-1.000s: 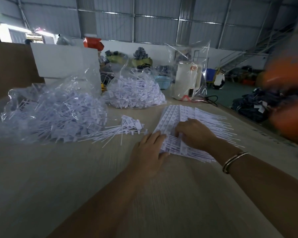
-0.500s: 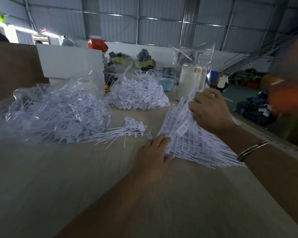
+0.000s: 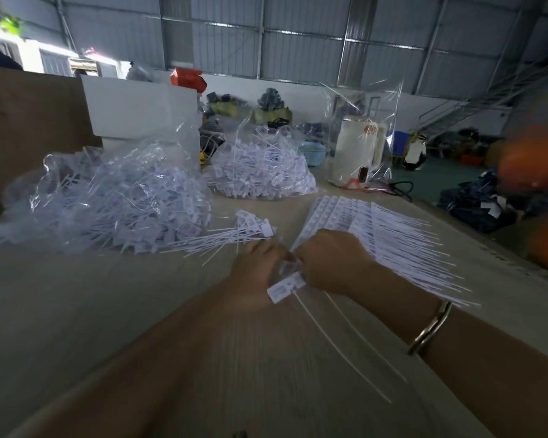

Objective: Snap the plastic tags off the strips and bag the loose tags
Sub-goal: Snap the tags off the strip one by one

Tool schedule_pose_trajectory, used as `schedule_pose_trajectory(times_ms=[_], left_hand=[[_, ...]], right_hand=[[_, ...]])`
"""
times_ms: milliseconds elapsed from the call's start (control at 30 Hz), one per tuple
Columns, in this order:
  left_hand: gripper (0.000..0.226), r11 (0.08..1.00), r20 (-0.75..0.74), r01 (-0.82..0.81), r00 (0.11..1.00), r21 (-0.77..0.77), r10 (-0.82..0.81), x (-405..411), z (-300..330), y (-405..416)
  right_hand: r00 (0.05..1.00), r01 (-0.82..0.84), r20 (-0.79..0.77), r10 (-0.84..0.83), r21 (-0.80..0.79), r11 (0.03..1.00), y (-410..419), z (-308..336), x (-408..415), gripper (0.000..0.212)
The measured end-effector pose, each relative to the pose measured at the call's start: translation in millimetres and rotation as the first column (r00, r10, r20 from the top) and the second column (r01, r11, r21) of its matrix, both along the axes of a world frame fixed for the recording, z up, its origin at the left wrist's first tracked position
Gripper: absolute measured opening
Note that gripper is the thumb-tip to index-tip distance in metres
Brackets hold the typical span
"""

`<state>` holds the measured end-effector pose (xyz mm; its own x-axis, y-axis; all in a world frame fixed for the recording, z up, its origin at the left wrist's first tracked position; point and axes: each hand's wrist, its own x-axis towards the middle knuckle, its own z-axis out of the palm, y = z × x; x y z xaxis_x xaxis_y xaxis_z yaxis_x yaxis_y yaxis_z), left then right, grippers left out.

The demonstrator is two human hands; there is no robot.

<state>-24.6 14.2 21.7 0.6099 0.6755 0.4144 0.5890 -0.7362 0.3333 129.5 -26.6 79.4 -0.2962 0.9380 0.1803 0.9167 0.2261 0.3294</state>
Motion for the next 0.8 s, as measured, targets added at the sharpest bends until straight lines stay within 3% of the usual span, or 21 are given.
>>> schedule_pose_trajectory(times_ms=[67, 133, 233, 333, 400, 467, 567, 633, 733, 800], left_hand=[[0.046, 0.993, 0.073, 0.07, 0.995, -0.091, -0.064, -22.9, 4.3, -3.4], [0.011, 0.967, 0.226, 0.082, 0.974, -0.24, -0.027, -45.4, 6.1, -9.0], [0.022, 0.901, 0.335, 0.09, 0.94, -0.425, 0.065, -62.6, 0.8, -14.7], [0.023, 0.884, 0.343, 0.11, 0.937, -0.454, 0.06, -61.2, -7.2, -20.5], [0.023, 0.897, 0.324, 0.103, 0.945, -0.431, 0.047, -57.5, -7.6, -21.0], [0.039, 0.92, 0.283, 0.12, 0.959, -0.374, -0.01, -50.2, -8.9, -21.6], [0.082, 0.975, -0.025, 0.142, 0.989, -0.169, -0.149, -31.8, -12.3, -21.0], [0.079, 0.99, -0.192, 0.136, 0.971, -0.041, -0.142, -13.6, -15.8, -15.7], [0.062, 0.993, -0.144, 0.096, 0.986, 0.069, -0.086, 12.3, -23.9, -5.7], [0.06, 0.998, -0.025, 0.068, 0.997, 0.009, -0.067, 24.9, -23.8, 0.5]], right_hand=[[1.0, 0.004, 0.016, -0.005, 0.049, 0.999, -4.1, 1.3, -8.7, 0.026], [0.999, -0.036, 0.028, 0.031, 0.175, 0.984, -10.8, 6.3, -17.8, 0.024], [0.996, -0.083, 0.043, 0.073, 0.342, 0.936, -15.7, 23.4, -23.0, 0.022], [0.989, -0.12, 0.135, 0.064, 0.464, 0.878, -18.7, 50.0, -20.8, 0.015], [0.974, -0.163, 0.221, 0.056, 0.502, 0.849, -23.6, 61.5, -21.0, 0.01], [0.97, -0.174, 0.233, 0.064, 0.491, 0.854, -28.2, 67.9, -19.1, 0.011], [0.995, -0.073, 0.091, 0.038, 0.415, 0.907, -38.2, 71.3, -16.9, 0.021], [0.993, -0.043, 0.114, -0.003, 0.397, 0.917, -45.3, 66.0, -20.3, 0.024], [0.979, -0.016, 0.197, -0.05, 0.32, 0.947, -51.0, 55.4, -23.9, 0.023], [0.978, 0.059, 0.18, -0.105, 0.243, 0.968, -53.3, 59.1, -20.9, 0.024]])
